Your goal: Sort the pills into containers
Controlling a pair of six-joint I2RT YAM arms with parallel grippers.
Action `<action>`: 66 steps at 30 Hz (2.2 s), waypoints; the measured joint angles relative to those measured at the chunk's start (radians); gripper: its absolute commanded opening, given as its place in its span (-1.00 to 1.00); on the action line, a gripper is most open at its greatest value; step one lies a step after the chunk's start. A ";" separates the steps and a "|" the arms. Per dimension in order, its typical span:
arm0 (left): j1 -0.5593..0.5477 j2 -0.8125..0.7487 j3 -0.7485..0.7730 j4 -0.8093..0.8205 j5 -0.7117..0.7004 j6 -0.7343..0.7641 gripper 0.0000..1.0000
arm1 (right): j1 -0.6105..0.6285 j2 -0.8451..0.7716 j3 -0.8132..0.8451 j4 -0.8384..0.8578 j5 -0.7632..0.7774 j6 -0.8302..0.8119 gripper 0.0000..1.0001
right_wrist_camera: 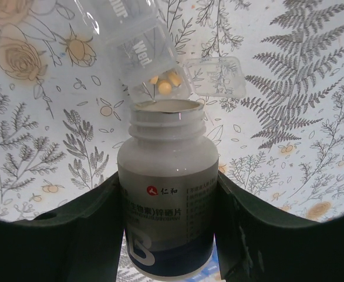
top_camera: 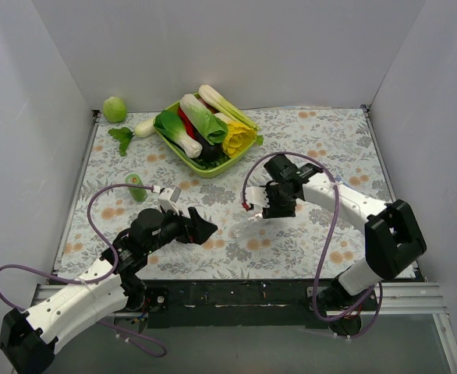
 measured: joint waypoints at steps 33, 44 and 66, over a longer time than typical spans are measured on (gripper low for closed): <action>0.102 0.490 0.335 -0.680 -0.327 -0.371 0.62 | -0.365 -0.580 -0.217 0.556 -0.967 0.898 -0.87; 0.102 0.726 0.339 -0.613 -0.310 -0.305 0.25 | -0.386 -0.736 -0.346 0.556 -0.999 0.890 -0.85; 0.105 0.789 0.389 -0.570 -0.282 -0.207 -0.88 | -0.416 -0.733 -0.367 0.543 -1.014 0.818 -0.85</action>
